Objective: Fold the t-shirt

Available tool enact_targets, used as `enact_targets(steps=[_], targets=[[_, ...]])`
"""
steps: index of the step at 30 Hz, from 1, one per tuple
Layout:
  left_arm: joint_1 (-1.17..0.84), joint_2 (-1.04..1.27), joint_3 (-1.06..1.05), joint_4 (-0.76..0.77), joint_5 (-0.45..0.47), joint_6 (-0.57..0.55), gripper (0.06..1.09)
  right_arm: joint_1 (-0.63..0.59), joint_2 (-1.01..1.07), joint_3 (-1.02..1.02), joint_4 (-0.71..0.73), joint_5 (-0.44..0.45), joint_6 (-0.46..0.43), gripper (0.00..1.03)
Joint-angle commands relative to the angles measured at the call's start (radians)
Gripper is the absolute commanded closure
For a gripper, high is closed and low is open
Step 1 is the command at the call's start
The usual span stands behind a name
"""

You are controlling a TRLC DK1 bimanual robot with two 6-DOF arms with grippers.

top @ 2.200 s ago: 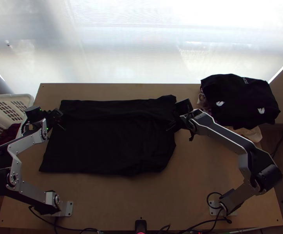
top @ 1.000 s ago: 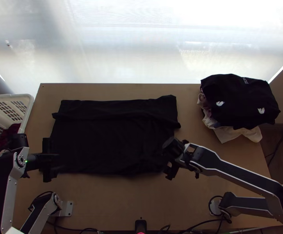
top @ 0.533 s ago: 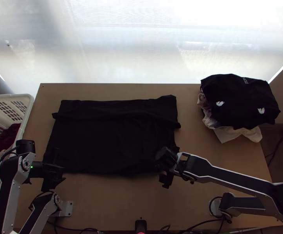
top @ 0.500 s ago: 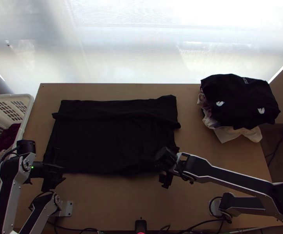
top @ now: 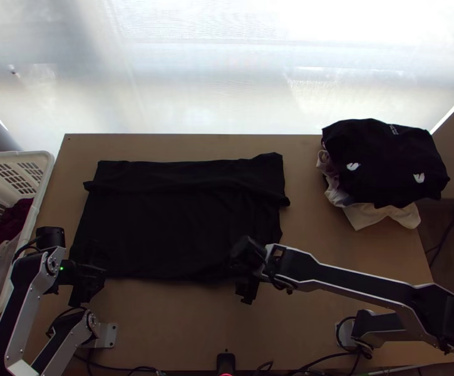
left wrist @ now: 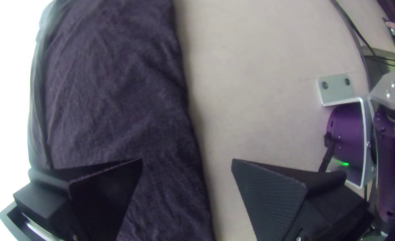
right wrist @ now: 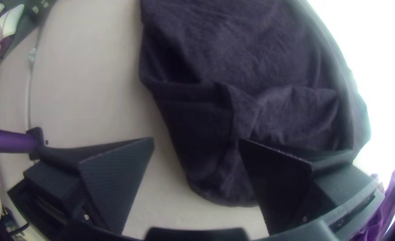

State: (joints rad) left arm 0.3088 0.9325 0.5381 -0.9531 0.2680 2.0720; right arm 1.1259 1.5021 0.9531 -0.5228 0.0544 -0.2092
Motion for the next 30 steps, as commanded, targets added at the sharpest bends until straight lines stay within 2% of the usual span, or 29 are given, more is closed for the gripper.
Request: enact_targets(steps=[1,10,16,18,22,28,30], targets=[[0.000,0.025,-0.017,0.068,-0.009,-0.009,0.12,0.005,0.083,0.032,0.035,-0.028,0.008,0.15],[-0.014,0.049,-0.032,0.129,-0.007,-0.038,0.12,-0.003,0.136,0.029,0.141,-0.001,0.002,0.17],[-0.019,0.049,-0.050,0.172,-0.003,-0.039,0.21,-0.009,0.138,0.004,0.181,0.018,0.001,0.57],[-0.027,0.049,-0.055,0.177,0.000,-0.047,0.23,-0.009,0.133,-0.005,0.187,0.018,0.002,0.68],[-0.034,0.046,-0.053,0.180,0.004,-0.058,0.44,-0.009,0.112,-0.025,0.196,0.018,0.008,0.80],[-0.034,0.051,-0.069,0.180,0.005,-0.058,0.86,-0.009,0.090,-0.054,0.202,0.016,0.016,0.92],[-0.037,0.051,-0.072,0.171,0.004,-0.050,1.01,-0.009,0.087,-0.063,0.213,0.016,0.016,1.00]])
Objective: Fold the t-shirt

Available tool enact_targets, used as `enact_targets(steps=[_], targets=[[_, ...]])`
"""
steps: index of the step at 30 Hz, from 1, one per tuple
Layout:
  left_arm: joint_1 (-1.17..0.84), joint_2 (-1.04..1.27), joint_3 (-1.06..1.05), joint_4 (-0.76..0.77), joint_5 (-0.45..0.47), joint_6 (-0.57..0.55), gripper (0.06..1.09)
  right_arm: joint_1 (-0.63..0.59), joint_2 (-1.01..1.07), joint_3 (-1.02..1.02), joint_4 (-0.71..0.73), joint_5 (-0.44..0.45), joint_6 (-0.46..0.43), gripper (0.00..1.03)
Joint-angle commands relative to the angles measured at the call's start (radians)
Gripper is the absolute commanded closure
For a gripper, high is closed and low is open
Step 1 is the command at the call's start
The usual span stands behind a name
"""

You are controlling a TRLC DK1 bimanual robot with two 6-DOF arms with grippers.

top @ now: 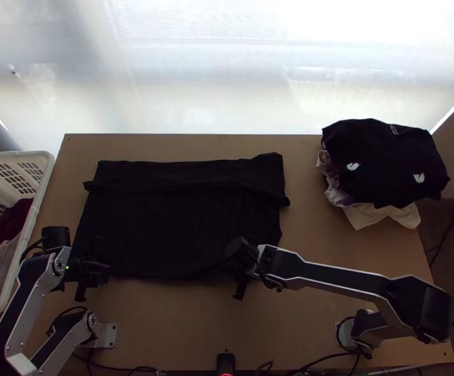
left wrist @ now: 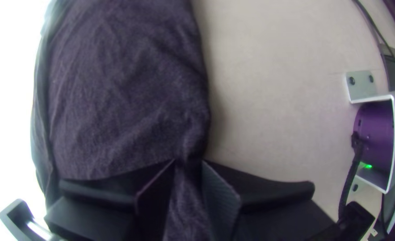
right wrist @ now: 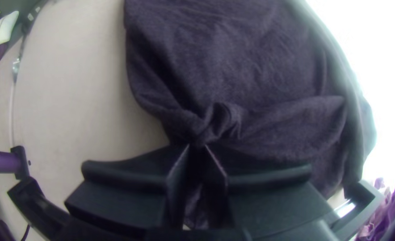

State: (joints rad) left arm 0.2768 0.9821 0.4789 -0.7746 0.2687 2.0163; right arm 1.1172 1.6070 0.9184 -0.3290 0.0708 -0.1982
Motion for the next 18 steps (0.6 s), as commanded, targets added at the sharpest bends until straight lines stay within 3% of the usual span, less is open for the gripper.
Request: enact_targets(steps=[1,6,11,18], targets=[[-0.005,0.000,-0.013,-0.018,0.003,0.018,1.05,0.000,-0.019,-0.035,0.019,-0.002,0.005,1.00],[-0.005,-0.005,0.012,-0.040,0.007,0.029,1.05,-0.003,-0.068,-0.084,0.005,-0.014,0.002,1.00],[-0.036,0.000,0.119,-0.095,0.024,-0.094,1.05,-0.050,-0.191,-0.136,-0.104,-0.043,-0.010,1.00],[-0.065,-0.014,0.208,-0.219,0.032,-0.160,1.05,-0.082,-0.312,-0.162,-0.282,-0.158,-0.007,1.00]])
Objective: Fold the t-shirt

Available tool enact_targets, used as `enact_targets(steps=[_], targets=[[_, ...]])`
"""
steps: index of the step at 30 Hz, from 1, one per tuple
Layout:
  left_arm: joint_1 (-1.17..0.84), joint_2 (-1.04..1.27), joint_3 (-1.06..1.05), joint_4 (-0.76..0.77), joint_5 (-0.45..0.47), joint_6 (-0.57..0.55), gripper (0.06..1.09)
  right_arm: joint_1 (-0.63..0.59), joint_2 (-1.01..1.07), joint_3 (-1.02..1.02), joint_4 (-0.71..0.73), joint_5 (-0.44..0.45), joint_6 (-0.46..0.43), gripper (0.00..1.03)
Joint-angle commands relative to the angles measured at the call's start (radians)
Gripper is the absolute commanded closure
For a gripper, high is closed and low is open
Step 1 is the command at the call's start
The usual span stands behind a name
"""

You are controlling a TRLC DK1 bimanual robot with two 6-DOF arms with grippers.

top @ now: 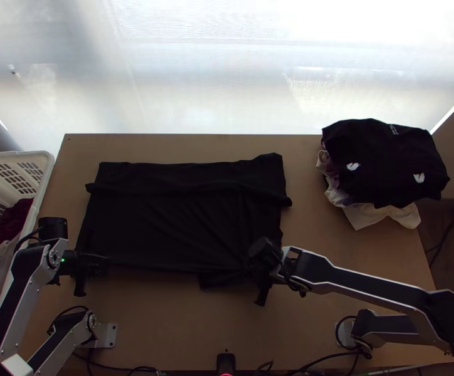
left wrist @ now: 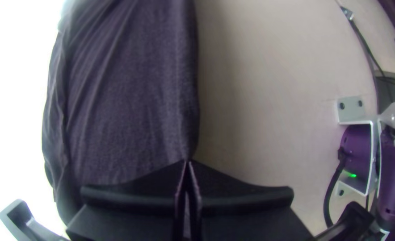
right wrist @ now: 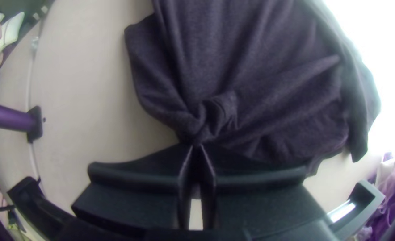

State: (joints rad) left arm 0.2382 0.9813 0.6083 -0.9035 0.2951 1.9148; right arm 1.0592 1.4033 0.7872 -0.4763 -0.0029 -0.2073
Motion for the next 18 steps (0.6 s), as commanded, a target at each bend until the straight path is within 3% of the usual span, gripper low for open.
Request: enact_targets(steps=[1,12,18], targets=[[-0.028,-0.020,0.088,-0.107,0.006,-0.059,1.05,-0.021,-0.124,-0.028,-0.159,-0.100,0.002,1.00],[-0.068,-0.119,0.159,-0.325,0.006,-0.048,1.05,-0.019,-0.274,-0.063,-0.397,-0.155,0.002,1.00],[-0.142,-0.086,0.122,-0.218,0.006,-0.086,1.05,-0.080,-0.248,-0.031,-0.358,-0.154,-0.009,1.00]])
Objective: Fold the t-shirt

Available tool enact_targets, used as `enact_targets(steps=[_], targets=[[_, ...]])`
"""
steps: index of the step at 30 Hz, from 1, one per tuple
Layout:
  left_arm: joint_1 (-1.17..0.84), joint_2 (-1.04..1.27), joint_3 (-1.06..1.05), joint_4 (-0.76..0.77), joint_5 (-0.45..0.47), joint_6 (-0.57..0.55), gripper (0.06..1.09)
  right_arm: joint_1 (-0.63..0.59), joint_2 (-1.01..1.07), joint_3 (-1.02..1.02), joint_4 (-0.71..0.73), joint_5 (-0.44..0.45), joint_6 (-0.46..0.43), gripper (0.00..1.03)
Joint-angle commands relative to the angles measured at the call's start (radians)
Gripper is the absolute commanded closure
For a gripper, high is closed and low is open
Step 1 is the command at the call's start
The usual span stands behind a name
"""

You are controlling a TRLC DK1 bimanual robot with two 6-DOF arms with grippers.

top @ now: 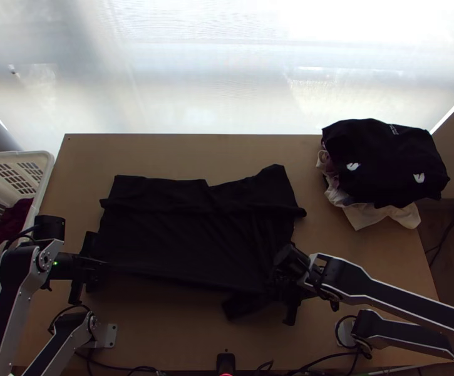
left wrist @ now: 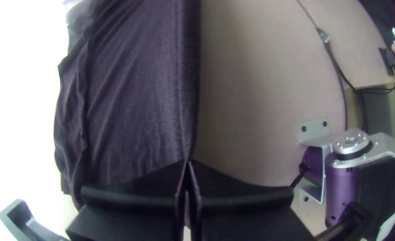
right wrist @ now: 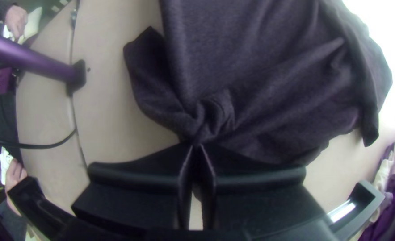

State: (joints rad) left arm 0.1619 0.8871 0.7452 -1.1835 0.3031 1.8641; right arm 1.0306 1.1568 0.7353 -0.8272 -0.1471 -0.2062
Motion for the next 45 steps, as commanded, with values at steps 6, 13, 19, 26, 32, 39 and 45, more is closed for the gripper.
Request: enact_targets(steps=[6,13,19,26,32,39,45], targets=[[-0.068,0.217,0.022,0.277,-0.018,-0.054,1.05,-0.227,0.113,0.110,0.063,-0.009,-0.090,1.00],[-0.048,0.429,0.184,0.371,-0.024,-0.074,1.05,-0.376,0.221,0.237,0.066,-0.011,-0.156,1.00],[-0.042,0.510,0.270,0.374,-0.027,-0.079,1.05,-0.428,0.284,0.314,0.066,-0.011,-0.159,1.00],[-0.041,0.605,0.293,0.417,-0.052,-0.072,1.05,-0.495,0.405,0.383,0.066,-0.011,-0.171,1.00],[-0.047,0.668,0.287,0.501,-0.073,-0.072,1.05,-0.529,0.486,0.441,0.066,-0.011,-0.165,1.00],[-0.050,0.705,0.289,0.530,-0.084,-0.066,1.05,-0.552,0.521,0.475,0.066,-0.011,-0.148,1.00],[-0.056,0.717,0.275,0.558,-0.094,-0.059,1.05,-0.560,0.561,0.549,0.066,-0.011,-0.121,1.00]])
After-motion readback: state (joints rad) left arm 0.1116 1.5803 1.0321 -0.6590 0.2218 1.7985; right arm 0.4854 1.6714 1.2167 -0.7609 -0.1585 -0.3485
